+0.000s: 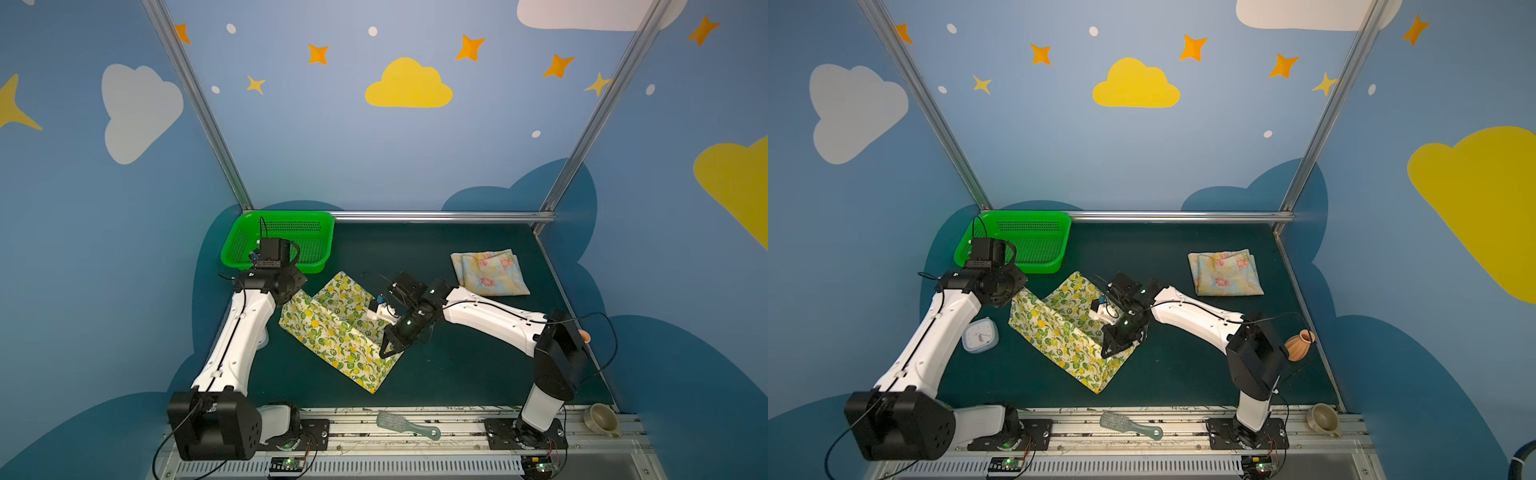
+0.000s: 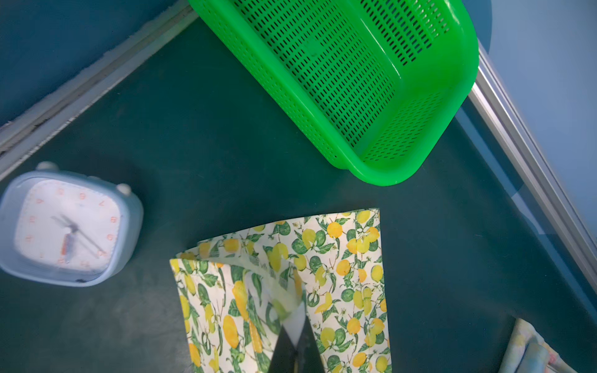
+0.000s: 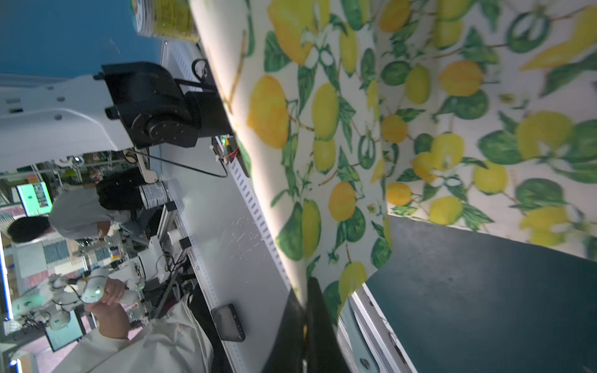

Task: Fold and stack skirts
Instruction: Fold the skirt at the center of the table.

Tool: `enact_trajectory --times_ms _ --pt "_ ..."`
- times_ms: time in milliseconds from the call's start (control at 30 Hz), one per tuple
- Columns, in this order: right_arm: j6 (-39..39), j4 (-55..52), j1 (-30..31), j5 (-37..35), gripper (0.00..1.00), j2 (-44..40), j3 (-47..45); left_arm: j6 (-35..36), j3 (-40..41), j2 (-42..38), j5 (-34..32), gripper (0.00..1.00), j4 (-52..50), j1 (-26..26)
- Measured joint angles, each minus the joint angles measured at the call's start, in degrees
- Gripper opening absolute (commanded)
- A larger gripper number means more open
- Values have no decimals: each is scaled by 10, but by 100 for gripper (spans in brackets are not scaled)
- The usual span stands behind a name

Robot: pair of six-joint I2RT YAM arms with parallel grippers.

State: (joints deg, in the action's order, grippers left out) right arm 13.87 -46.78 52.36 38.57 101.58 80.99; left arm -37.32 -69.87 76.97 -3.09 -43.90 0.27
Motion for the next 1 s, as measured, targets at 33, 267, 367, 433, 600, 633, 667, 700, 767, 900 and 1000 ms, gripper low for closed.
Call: enact_trajectory --times_ms 33,267,367,433,600,633,667,700,767,900,1000 --pt "-1 0 -14 2 0 2 -2 0 -9 21 2 4 8 -5" --pt "-13 0 -84 21 0 41 -3 1 -106 176 21 4 33 -41" --pt "-17 4 -103 28 0 57 -8 3 -152 241 30 4 34 -54" --pt "-22 5 -113 32 0 67 -13 3 -175 278 36 4 34 -63" --pt "-26 5 -131 35 0 91 -21 3 -212 342 43 4 33 -75" --pt "-27 5 -133 36 0 96 -21 3 -217 352 44 4 33 -76" --pt "-28 5 -135 36 0 100 -21 3 -221 359 44 4 33 -76" --pt "-28 5 -137 36 0 105 -21 3 -226 367 45 4 31 -77" --pt "-28 5 -140 36 0 113 -21 3 -234 380 48 4 30 -79" --pt "-28 5 -145 35 0 120 -21 3 -253 402 51 4 24 -82" --pt "-28 5 -147 30 0 123 -21 3 -269 417 53 4 17 -83"
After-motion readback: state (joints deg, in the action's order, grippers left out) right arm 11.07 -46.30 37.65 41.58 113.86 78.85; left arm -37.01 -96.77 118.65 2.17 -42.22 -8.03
